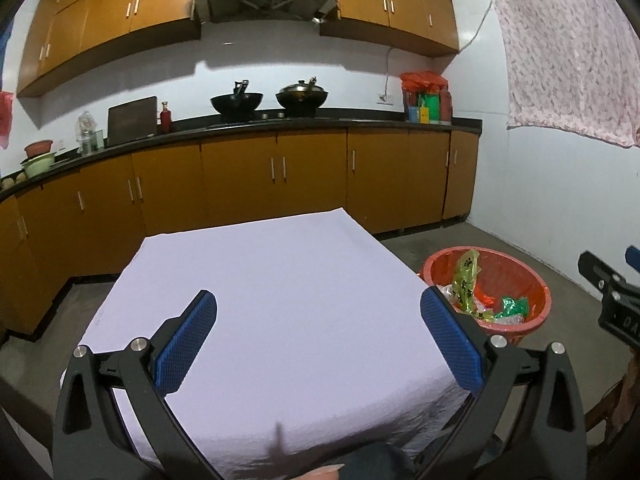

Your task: Collect trash

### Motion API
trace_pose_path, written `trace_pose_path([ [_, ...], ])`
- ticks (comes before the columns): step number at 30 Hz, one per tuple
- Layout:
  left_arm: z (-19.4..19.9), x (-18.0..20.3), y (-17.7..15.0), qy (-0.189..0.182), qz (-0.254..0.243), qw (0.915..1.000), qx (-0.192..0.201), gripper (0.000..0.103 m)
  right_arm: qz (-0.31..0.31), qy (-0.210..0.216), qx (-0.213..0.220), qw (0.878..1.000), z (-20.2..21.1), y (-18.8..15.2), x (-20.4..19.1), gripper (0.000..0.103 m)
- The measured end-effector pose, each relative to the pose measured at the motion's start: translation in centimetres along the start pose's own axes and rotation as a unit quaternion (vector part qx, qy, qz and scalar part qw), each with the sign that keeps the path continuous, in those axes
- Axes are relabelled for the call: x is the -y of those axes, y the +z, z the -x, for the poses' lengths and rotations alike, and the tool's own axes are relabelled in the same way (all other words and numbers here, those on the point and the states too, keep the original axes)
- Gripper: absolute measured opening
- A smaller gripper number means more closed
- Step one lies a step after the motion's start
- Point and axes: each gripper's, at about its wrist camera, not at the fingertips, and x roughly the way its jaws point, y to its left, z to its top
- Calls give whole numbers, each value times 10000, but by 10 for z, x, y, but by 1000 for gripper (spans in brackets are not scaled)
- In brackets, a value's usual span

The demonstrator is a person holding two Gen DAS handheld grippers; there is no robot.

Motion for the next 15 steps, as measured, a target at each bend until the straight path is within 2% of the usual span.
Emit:
trace_pose_path([
  [15, 30, -4, -16, 114, 49, 9997, 211, 101, 53, 179, 116, 9998, 37, -19, 2, 99],
])
